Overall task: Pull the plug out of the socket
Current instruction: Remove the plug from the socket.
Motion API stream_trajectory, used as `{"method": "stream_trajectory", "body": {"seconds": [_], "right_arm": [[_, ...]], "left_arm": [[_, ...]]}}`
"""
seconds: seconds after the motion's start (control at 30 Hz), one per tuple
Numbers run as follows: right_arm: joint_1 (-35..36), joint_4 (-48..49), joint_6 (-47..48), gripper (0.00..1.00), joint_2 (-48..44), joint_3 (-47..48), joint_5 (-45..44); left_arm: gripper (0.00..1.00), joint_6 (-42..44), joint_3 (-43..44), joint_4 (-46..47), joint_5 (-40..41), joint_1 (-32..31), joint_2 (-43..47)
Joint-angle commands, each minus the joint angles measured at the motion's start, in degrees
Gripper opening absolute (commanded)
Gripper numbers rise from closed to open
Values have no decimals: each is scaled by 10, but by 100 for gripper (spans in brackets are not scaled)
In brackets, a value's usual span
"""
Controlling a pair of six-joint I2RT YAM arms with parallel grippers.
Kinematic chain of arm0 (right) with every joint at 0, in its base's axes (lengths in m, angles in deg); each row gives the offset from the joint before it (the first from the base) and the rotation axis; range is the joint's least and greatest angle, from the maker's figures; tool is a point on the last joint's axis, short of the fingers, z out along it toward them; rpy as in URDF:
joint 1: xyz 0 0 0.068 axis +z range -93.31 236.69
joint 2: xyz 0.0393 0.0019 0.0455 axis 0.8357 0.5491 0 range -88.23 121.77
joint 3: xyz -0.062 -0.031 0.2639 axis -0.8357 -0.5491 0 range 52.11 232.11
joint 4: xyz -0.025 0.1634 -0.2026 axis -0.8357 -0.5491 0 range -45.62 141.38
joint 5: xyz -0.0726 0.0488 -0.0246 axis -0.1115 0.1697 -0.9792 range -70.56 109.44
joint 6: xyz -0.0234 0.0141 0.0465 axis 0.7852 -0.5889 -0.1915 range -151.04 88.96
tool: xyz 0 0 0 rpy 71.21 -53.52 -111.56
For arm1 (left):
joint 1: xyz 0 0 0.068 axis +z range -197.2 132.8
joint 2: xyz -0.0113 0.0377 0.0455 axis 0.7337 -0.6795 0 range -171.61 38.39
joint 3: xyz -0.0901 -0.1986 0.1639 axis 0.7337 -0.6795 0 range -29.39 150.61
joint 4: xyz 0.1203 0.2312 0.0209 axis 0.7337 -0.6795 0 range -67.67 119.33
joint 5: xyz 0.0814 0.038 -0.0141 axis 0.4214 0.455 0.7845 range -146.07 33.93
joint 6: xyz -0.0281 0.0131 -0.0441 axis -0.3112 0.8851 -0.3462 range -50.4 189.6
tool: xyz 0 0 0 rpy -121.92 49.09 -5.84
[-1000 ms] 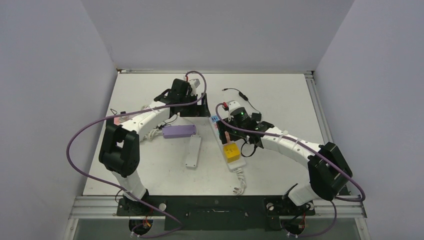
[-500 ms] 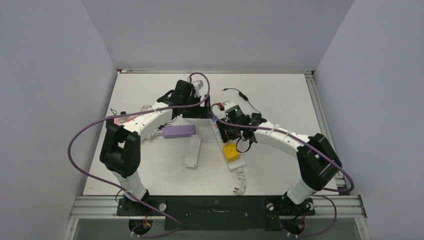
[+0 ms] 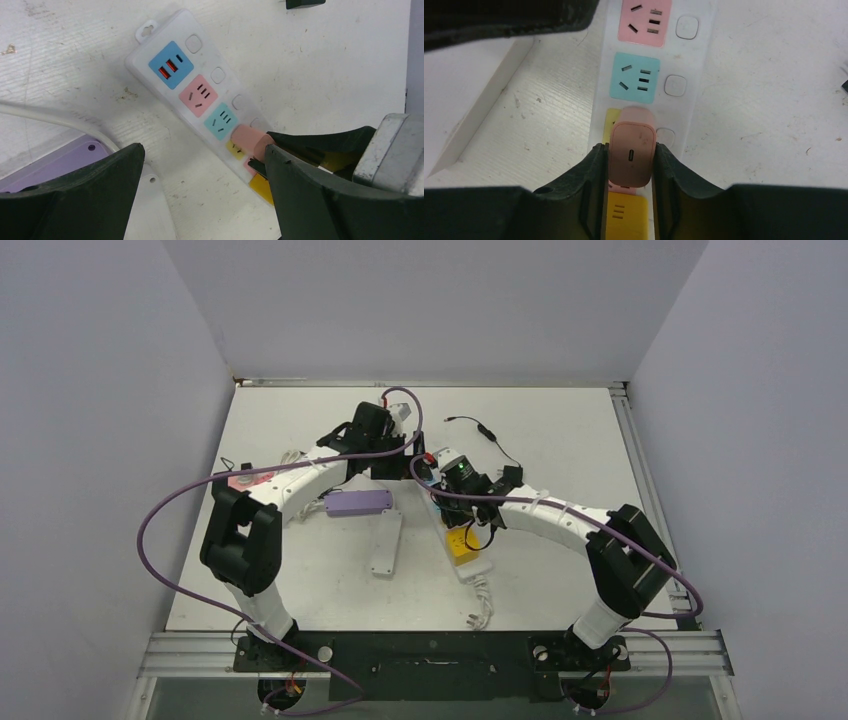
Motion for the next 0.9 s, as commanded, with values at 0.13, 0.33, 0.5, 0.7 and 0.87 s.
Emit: {"method": "stream_trajectory", "body": {"seconds": [0.13,0.33,0.5,0.7,0.87], "right_arm": [[6,143,12,5,-30,-49,-62],[2,228,45,5,-27,-68,-80],[-4,254,40,5,-19,-70,-76],[-3,266,40,5,-13,-76,-64],[-2,276,36,5,-4,-87,-40]], "left_arm": [[84,-48,-19,61,-63,-4,-20],[76,-59,-18,75,-70,-8,-59],[71,-63,-19,84,-56,-14,-83],[63,-64,-8,76,-32,-15,-124],[61,-72,-2,88,-36,-15,-147]]}}
